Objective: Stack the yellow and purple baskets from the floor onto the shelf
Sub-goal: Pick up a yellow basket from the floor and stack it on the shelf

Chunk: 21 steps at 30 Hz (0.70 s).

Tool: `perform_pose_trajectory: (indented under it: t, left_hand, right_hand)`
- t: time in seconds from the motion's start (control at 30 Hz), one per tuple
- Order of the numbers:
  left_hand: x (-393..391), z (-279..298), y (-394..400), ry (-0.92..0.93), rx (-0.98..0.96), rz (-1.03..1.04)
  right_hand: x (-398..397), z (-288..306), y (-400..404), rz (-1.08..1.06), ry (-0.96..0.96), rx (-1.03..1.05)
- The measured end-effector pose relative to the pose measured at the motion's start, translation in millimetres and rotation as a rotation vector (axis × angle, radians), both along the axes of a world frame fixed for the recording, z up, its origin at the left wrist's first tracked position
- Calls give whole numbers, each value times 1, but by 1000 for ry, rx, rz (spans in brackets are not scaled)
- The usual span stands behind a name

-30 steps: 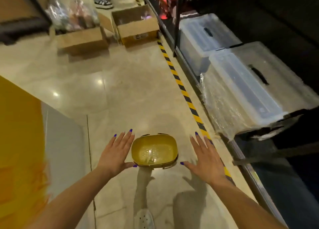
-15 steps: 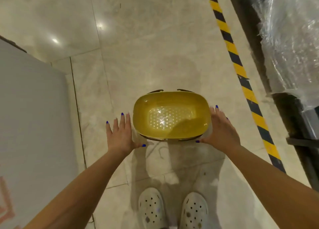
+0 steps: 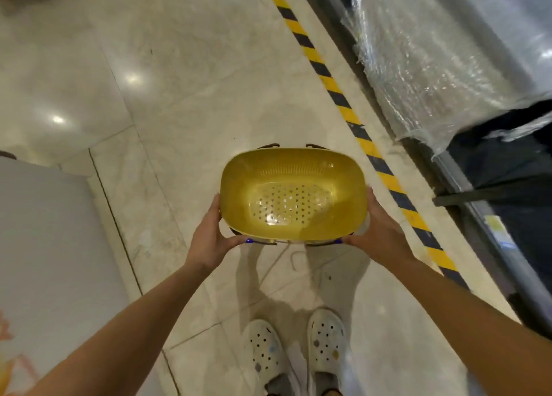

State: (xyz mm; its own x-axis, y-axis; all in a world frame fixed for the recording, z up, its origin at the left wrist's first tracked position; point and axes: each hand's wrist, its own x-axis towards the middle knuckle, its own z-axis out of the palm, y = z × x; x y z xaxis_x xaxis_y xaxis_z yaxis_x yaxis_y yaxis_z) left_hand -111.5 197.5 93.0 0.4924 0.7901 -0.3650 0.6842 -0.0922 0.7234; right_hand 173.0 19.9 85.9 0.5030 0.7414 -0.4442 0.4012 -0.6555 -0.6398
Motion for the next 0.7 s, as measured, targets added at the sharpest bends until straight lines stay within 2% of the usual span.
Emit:
perform_pose_trajectory:
  t: [0.2, 0.37, 0.53, 0.7]
  left_hand:
    - [101, 132, -13, -106, -17, -196]
    - [188, 233, -78, -188, -6, -448]
    - [268, 299, -195, -239, -47, -722]
    - [315, 312, -347, -242, -175, -945]
  right_hand:
    - [49, 151, -92, -265, 1, 121]
    - [65, 266, -206, -533, -31, 226]
    - [48, 332, -356, -809, -61, 238]
    - [17, 355, -513, -975, -147, 124]
